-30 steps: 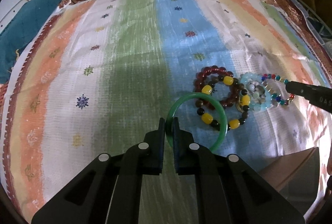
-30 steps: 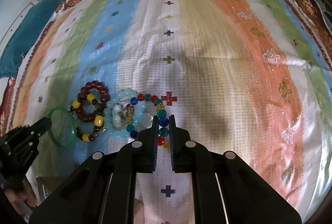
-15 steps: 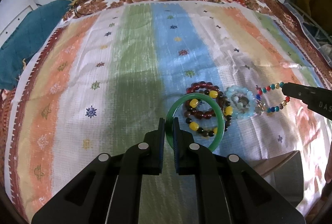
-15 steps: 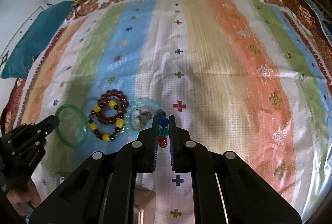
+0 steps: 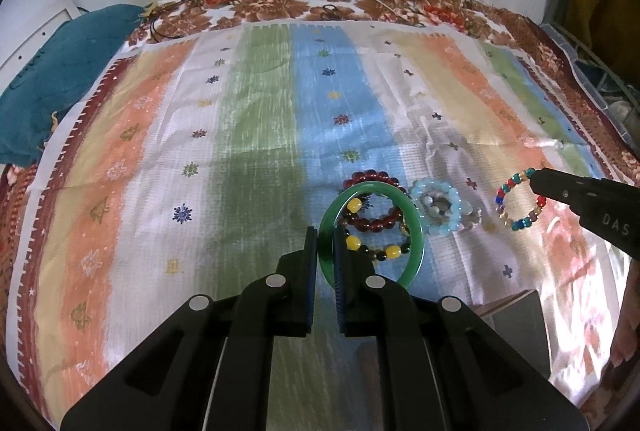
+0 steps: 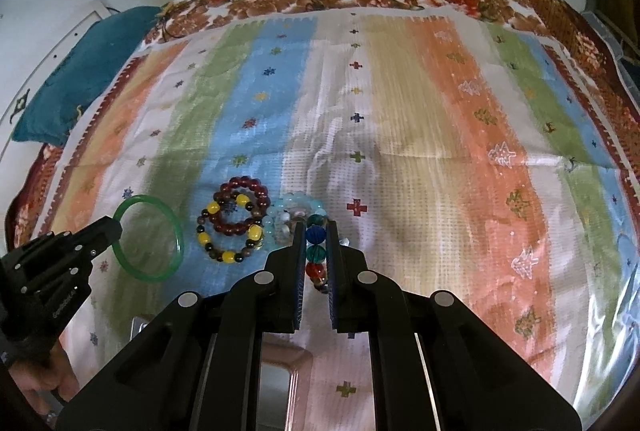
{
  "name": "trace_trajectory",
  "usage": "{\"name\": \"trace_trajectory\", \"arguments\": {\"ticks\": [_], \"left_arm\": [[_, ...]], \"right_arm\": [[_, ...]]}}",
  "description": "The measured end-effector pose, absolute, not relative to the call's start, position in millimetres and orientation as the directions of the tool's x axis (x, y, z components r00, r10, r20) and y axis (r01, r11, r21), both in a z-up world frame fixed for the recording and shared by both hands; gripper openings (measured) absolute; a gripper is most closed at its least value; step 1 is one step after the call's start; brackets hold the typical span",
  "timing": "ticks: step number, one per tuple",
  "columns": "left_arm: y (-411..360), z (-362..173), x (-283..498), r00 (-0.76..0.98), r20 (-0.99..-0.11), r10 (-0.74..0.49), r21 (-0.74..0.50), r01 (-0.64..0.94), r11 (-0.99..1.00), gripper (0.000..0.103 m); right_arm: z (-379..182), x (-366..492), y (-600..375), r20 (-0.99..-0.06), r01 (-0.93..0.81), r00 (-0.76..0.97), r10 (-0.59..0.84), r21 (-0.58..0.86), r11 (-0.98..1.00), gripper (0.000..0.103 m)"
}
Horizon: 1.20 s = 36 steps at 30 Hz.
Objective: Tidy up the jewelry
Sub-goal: 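Lift and carry the green bangle and multicolour bracelet toward the silver tin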
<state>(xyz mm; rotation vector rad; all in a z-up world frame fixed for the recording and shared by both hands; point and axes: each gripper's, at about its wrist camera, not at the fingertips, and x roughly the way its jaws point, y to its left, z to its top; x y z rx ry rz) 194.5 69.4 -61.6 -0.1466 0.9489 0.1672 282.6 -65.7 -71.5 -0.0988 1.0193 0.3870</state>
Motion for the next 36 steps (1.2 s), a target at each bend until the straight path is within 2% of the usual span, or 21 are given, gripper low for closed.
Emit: {"name": "trace_trajectory", "arguments": {"ticks": [17, 36], "left_arm": [[51.1, -37.8, 165.9, 0.604, -0.794, 0.066, -0.069, -0.197, 0.978, 0.008], [26.5, -21.9, 122.7, 0.625, -0.78, 0.023, -0.1, -0.161, 0.982, 0.008]], "right_arm": [[-37.2, 232.7, -66.1, -0.81, -0.428, 0.492, 0.319, 0.094, 0.899, 0.01], [-34.2, 186.5, -73.2, -0.81, -0.46, 0.469, 0.353, 0.117, 0.88, 0.011]]}}
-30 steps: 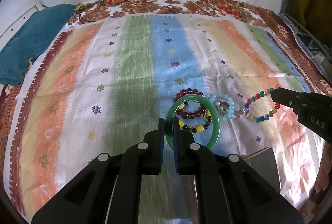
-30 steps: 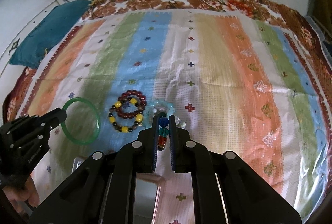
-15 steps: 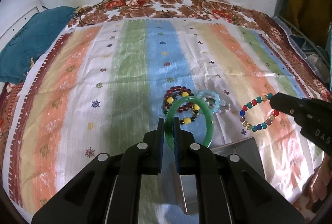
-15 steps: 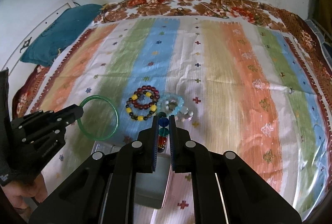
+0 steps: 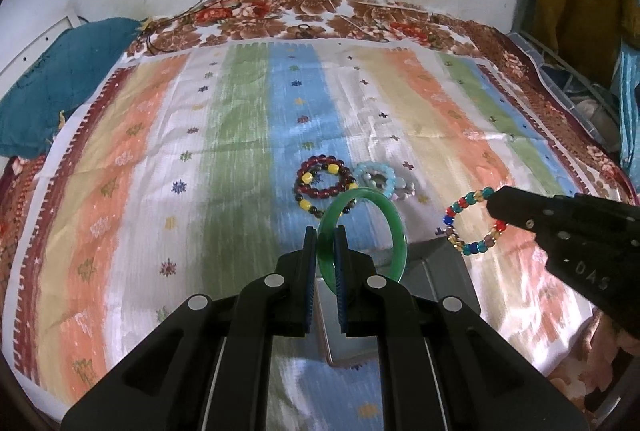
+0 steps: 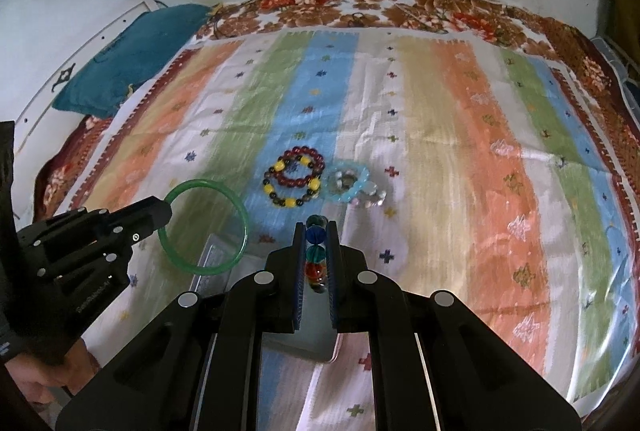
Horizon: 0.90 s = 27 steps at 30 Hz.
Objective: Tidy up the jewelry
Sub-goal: 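Lift and carry the green bangle and multicolour bracelet toward the silver tin, then lower both bracelets into the tin and open both tools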
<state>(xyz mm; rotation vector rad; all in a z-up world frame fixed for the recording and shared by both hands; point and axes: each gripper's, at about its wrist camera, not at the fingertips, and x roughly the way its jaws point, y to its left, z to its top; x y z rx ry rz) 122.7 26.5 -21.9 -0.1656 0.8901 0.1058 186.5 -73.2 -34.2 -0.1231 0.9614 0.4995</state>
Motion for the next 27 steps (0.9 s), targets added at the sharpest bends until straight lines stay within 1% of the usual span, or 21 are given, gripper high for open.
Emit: {"name": "trace_trajectory", "arguments": {"ticks": [6, 14, 18, 19, 20, 21, 22, 23, 24, 25, 26, 27], "left_arm": [[21.3, -25.3, 109.9, 0.615, -0.788, -0.003, -0.129, -0.161, 0.979, 0.008], [10.3, -28.1, 100.5, 0.611, -0.792, -0.013, -0.133, -0.152, 0.979, 0.008], [9.0, -31.9, 101.8, 0.586, -0.809, -0.04, -0.15, -0.139, 0.979, 0.01], [9.7, -32.3, 102.2, 0.584, -0.811, -0.036, -0.147, -0.144, 0.979, 0.014], [10.7, -32.7, 101.8, 0.583, -0.812, -0.028, -0.144, -0.153, 0.978, 0.027], [13.4, -32.0, 101.8, 0.587, -0.809, -0.021, -0.145, -0.165, 0.976, 0.036], [14.9, -31.6, 101.8, 0.589, -0.808, -0.019, -0.146, -0.168, 0.975, 0.037], [17.7, -31.4, 102.8, 0.59, -0.807, -0.013, -0.145, -0.177, 0.973, 0.039], [19.6, -31.5, 103.3, 0.589, -0.808, -0.007, -0.144, -0.185, 0.972, 0.042], [22.5, -32.3, 104.6, 0.587, -0.81, 0.001, -0.141, -0.195, 0.97, 0.045], [25.0, -33.4, 106.2, 0.584, -0.812, 0.003, -0.141, -0.201, 0.969, 0.05], [26.7, -33.8, 107.8, 0.581, -0.814, 0.003, -0.142, -0.203, 0.969, 0.052]], "right_arm": [[-35.1, 175.8, -73.2, -0.812, -0.469, 0.457, 0.364, 0.127, 0.874, 0.011], [-39.6, 165.2, -73.2, -0.82, -0.474, 0.436, 0.369, 0.139, 0.87, 0.011], [-44.3, 165.4, -76.3, -0.82, -0.471, 0.402, 0.406, 0.195, 0.86, 0.011], [-45.6, 166.3, -77.8, -0.821, -0.466, 0.396, 0.41, 0.205, 0.861, 0.012], [-46.5, 167.3, -79.4, -0.822, -0.459, 0.399, 0.405, 0.203, 0.865, 0.013], [-45.9, 168.1, -80.9, -0.821, -0.454, 0.41, 0.398, 0.195, 0.869, 0.016], [-44.7, 169.0, -82.7, -0.818, -0.447, 0.421, 0.393, 0.19, 0.874, 0.025], [-44.2, 169.6, -84.1, -0.815, -0.441, 0.428, 0.39, 0.188, 0.877, 0.038], [-43.8, 171.0, -86.3, -0.813, -0.43, 0.44, 0.382, 0.182, 0.884, 0.043], [-44.1, 172.5, -87.7, -0.813, -0.424, 0.448, 0.371, 0.173, 0.889, 0.045], [-45.2, 173.9, -88.8, -0.816, -0.421, 0.449, 0.364, 0.166, 0.892, 0.045], [-46.0, 175.2, -89.7, -0.817, -0.416, 0.452, 0.358, 0.162, 0.895, 0.046]]}}
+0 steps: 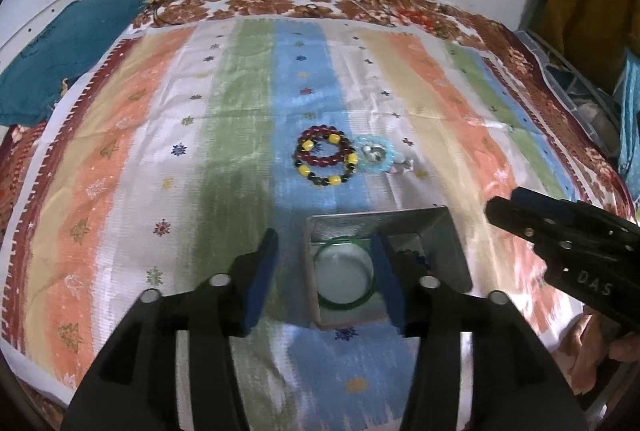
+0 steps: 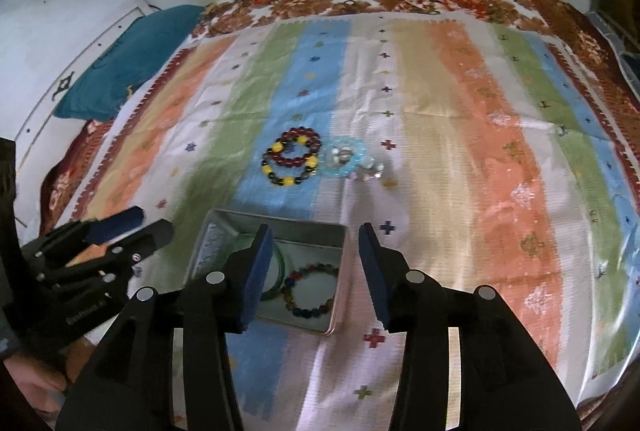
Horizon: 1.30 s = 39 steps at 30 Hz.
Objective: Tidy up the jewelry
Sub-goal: 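Lower both bracelets into the tin and open both tools, then move both open tools back to the remaining bracelets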
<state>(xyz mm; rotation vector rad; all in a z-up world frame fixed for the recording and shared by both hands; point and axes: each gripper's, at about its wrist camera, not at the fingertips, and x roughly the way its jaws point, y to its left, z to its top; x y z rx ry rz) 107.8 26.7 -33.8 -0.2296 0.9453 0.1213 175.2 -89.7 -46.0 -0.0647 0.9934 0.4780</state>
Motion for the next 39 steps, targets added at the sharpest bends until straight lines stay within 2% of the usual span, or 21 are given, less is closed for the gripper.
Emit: {"name": "trace_trajectory", "arguments": {"ticks": [3, 7, 14, 23, 27, 39], "left_arm": [[31.8, -36.2, 112.8, 0.572, -0.82, 0.007, -0.139, -0.21, 0.968, 0.057], [35.5, -36.3, 118.8, 0.571, -0.821, 0.015, -0.134, -0.219, 0.966, 0.065], [39.5, -40.8, 133.9, 0.566, -0.824, 0.033, -0.113, -0.221, 0.969, 0.072], [57.4, -57.8, 152.5, 0.522, -0.852, 0.042, -0.106, -0.25, 0.962, 0.073], [64.6, -63.0, 159.7, 0.517, -0.856, -0.011, -0.168, -0.258, 0.951, 0.073], [72.4, -73.9, 180.0, 0.497, -0.868, -0.008, -0.162, -0.268, 0.95, 0.073]], "right_arm": [[-47.9, 180.1, -93.5, -0.821, -0.4, 0.454, 0.346, 0.158, 0.903, 0.048], [-49.2, 187.0, -95.9, -0.822, -0.384, 0.466, 0.327, 0.144, 0.912, 0.059], [-56.5, 202.2, -99.1, -0.835, -0.364, 0.459, 0.303, 0.134, 0.922, 0.063], [-62.3, 221.6, -94.7, -0.837, -0.356, 0.455, 0.305, 0.142, 0.923, 0.069], [-66.9, 227.7, -88.4, -0.844, -0.368, 0.441, 0.305, 0.14, 0.919, 0.069], [-78.9, 250.5, -81.9, -0.856, -0.365, 0.425, 0.293, 0.134, 0.921, 0.069]]}}
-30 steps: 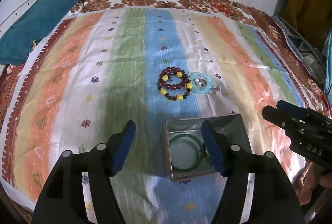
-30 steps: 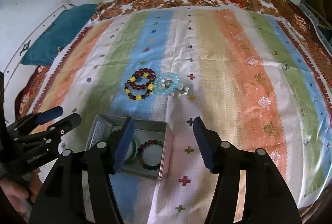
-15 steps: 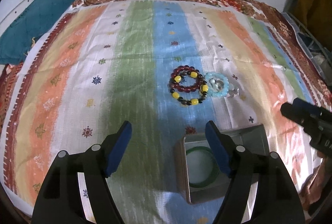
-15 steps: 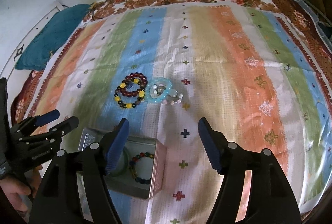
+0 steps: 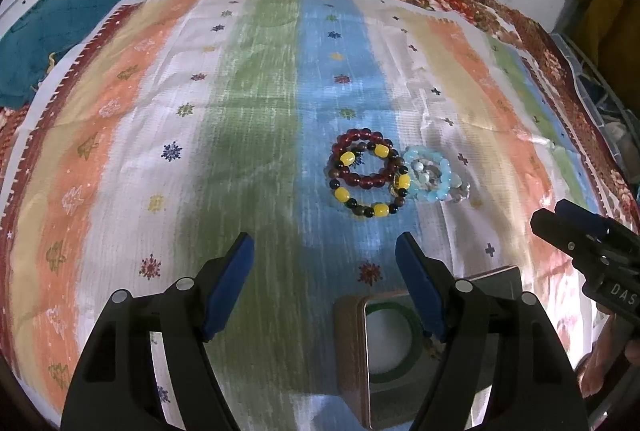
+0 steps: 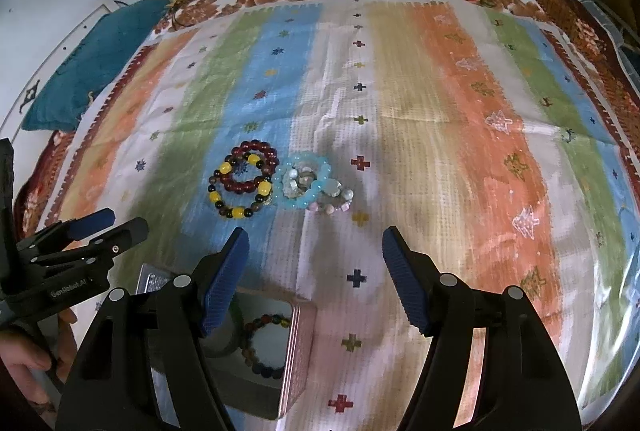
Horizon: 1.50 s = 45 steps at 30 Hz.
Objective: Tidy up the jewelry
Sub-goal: 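Move both open tools back to the remaining bracelets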
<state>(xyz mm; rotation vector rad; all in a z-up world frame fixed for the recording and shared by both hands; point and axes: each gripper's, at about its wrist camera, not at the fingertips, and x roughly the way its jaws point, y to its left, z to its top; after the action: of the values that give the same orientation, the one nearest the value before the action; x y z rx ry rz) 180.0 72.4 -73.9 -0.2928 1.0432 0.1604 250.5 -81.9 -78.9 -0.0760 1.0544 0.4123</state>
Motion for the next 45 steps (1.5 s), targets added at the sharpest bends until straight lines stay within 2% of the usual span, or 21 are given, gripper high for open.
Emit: {"name": "trace_trajectory", "arguments": {"ticks": [19, 31, 45], "left_arm": [[76.8, -103.0, 213.4, 0.445, -0.896, 0.005, -0.116, -0.245, 0.963, 0.073], [78.3, -117.4, 236.4, 0.428, -0.904, -0.018, -0.128, -0.23, 0.965, 0.073], [86.6, -134.6, 252.4, 0.406, -0.913, -0.023, -0.12, -0.214, 0.969, 0.071]], "right_arm": [[-105.6, 291.8, -74.7, -0.865, -0.375, 0.407, 0.294, 0.136, 0.917, 0.069], [-125.1, 312.7, -68.1, -0.881, -0.371, 0.391, 0.268, 0.116, 0.921, 0.069], [-142.2, 331.8, -51.5, -0.886, -0.358, 0.428, 0.179, 0.016, 0.934, 0.069]]}}
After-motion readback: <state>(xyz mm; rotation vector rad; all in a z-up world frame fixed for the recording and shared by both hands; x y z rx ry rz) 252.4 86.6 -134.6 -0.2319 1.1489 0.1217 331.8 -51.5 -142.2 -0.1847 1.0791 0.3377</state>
